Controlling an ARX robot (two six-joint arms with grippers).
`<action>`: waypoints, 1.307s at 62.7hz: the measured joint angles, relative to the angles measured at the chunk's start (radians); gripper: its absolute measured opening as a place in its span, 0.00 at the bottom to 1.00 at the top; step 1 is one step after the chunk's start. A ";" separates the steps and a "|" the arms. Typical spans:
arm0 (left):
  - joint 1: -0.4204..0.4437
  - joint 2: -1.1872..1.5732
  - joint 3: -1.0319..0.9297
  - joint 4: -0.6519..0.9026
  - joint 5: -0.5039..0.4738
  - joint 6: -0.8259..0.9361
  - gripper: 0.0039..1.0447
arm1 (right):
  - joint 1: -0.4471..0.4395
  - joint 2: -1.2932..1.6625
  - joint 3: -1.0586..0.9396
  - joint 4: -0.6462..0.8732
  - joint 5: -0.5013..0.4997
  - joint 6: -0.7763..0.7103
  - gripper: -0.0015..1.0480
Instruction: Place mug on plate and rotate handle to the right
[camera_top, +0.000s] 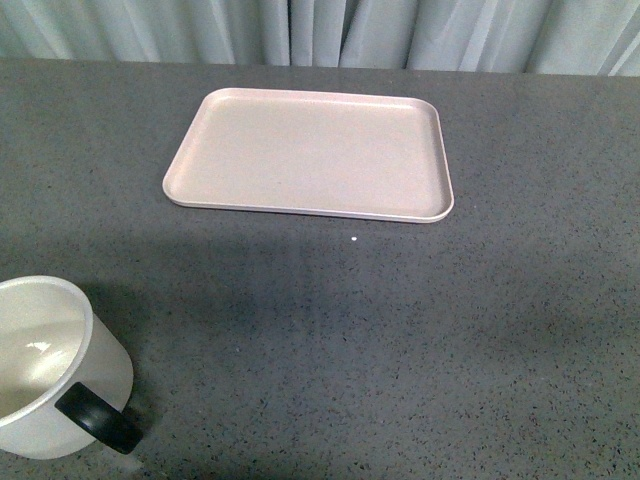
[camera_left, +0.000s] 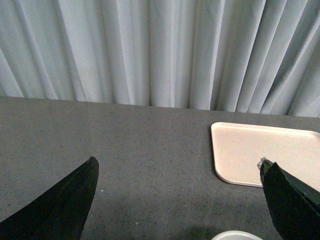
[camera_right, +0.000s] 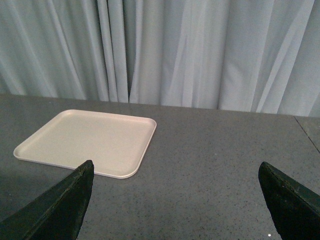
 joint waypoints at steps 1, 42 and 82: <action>0.000 0.000 0.000 0.000 0.000 0.000 0.91 | 0.000 0.000 0.000 0.000 0.000 0.000 0.91; 0.033 0.284 0.169 -0.322 0.195 -0.115 0.91 | 0.000 0.000 0.000 0.000 -0.001 0.000 0.91; -0.052 1.111 0.367 -0.019 0.157 -0.152 0.91 | 0.000 0.000 0.000 0.000 0.000 0.000 0.91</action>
